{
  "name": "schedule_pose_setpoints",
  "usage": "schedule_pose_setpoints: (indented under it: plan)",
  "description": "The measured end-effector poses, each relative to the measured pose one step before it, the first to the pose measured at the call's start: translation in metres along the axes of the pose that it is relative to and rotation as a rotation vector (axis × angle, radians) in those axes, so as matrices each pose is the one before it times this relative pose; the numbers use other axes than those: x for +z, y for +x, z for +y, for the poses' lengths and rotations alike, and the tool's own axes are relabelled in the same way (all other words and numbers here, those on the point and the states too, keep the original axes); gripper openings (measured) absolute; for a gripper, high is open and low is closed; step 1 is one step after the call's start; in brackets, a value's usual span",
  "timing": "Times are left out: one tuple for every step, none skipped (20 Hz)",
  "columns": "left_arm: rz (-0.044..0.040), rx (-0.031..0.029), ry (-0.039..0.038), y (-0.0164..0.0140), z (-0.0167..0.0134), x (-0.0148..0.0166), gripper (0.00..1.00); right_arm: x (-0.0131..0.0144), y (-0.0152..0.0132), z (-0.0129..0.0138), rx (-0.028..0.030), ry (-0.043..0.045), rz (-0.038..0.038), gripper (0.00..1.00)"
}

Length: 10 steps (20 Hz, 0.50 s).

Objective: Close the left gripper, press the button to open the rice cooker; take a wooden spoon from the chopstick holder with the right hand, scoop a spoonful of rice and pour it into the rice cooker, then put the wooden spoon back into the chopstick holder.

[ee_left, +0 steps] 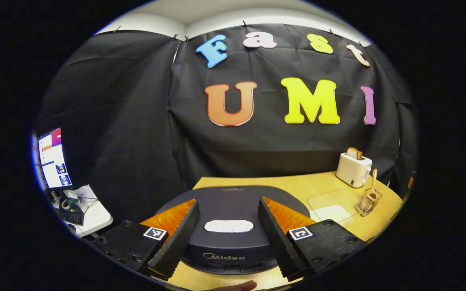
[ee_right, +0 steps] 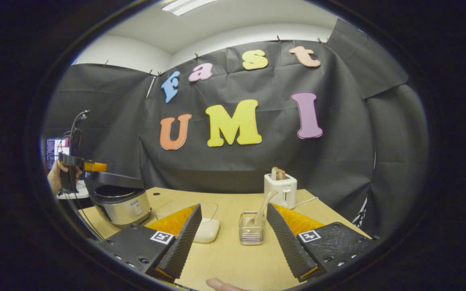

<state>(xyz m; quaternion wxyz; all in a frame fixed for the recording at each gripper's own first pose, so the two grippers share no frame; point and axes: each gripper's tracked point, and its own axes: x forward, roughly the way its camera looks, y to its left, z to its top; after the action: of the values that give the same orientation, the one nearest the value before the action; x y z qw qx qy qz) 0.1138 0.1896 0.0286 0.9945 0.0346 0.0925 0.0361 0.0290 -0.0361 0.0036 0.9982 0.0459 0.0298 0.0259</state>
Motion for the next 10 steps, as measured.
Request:
schedule_pose_setpoints:
  plan:
    - [-0.00059, 0.00505, 0.01234, -0.00115, 0.00047, -0.00716, 0.94, -0.00072, -0.00047, 0.00041, 0.00224, -0.00033, 0.00014, 0.95]
    - [-0.00808, 0.00798, 0.01004, -0.00217, 0.00033, -0.00538, 0.94, -0.00005, -0.0011, 0.00083, 0.00097, -0.0001, 0.00068, 0.95]
    - [-0.00494, 0.00699, -0.0025, -0.00045, -0.00005, -0.00464, 0.94, 0.00003, 0.0002, -0.00005, -0.00101, -0.0011, 0.00093, 0.95]
    - [-0.00061, 0.00384, -0.016, 0.00052, 0.00075, -0.00546, 0.94, -0.00042, 0.00041, -0.00071, -0.00262, -0.00113, 0.00044, 0.95]
    - [0.00575, 0.001, -0.01893, -0.00311, -0.00029, -0.00706, 0.93, 0.00014, 0.00015, -0.00068, -0.0017, -0.00082, 0.0, 0.95]
    - [-0.0436, 0.00012, -0.01093, -0.00478, -0.00118, 0.00216, 0.93, -0.00023, -0.0002, -0.00029, -0.00093, -0.00008, 0.00019, 0.95]
    - [-0.01216, 0.00161, -0.00059, 0.00147, -0.00059, 0.00069, 0.94, 0.00066, -0.00001, -0.00091, -0.00086, 0.00174, -0.00094, 0.95]
    - [-0.01275, 0.00523, 0.00442, -0.00065, -0.0005, -0.00198, 0.93, 0.00079, -0.00141, -0.00046, 0.00035, 0.00402, -0.00181, 0.95]
    - [-0.01196, 0.00454, 0.009, 0.00037, 0.00025, 0.00114, 0.85, 0.00074, -0.00039, -0.00052, 0.00154, 0.00589, -0.00089, 0.95]
    - [0.00196, 0.00373, 0.00886, -0.00079, -0.00026, -0.00186, 0.92, -0.00029, -0.00023, 0.00042, 0.00113, 0.00771, 0.0004, 0.95]
